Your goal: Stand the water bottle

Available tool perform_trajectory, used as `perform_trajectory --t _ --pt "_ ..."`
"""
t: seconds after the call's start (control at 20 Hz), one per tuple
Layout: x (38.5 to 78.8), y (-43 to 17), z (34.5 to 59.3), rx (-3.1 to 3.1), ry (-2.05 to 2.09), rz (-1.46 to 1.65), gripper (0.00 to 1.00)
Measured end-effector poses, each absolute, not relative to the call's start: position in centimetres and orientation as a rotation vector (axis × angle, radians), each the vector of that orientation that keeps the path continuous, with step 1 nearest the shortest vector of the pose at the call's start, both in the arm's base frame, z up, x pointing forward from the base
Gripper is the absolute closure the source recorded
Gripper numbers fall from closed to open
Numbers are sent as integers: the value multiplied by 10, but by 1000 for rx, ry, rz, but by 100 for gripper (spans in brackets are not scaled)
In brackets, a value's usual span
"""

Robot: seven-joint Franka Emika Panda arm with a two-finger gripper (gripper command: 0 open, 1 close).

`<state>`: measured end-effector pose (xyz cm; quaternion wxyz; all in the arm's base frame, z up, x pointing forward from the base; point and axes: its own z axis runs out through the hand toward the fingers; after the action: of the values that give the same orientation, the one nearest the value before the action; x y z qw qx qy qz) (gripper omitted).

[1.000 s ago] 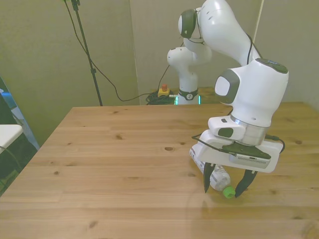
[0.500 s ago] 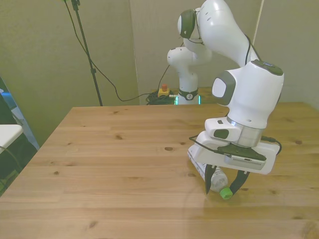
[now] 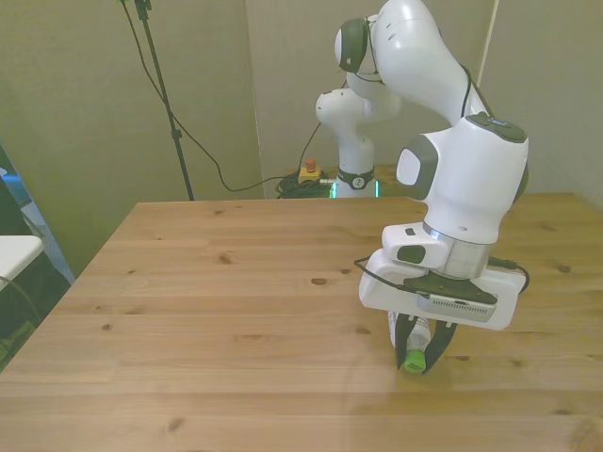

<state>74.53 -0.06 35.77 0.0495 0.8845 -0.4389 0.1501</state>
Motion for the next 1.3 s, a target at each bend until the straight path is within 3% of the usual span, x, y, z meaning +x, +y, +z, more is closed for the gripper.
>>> perform_trajectory --t 0.4,0.5,0.65,0.95,1.15,1.2,1.3 --pt "743 4 365 2676 -1528 391 100" --pt "742 11 381 2672 -1583 421 100" --pt "735 15 424 2667 -1667 521 100" --pt "688 7 504 2531 -1794 898 100" --pt "646 -5 523 2385 -1796 1183 100" --pt "615 -8 519 2359 -1793 1228 100" --pt "611 -5 513 2330 -1757 1265 100"
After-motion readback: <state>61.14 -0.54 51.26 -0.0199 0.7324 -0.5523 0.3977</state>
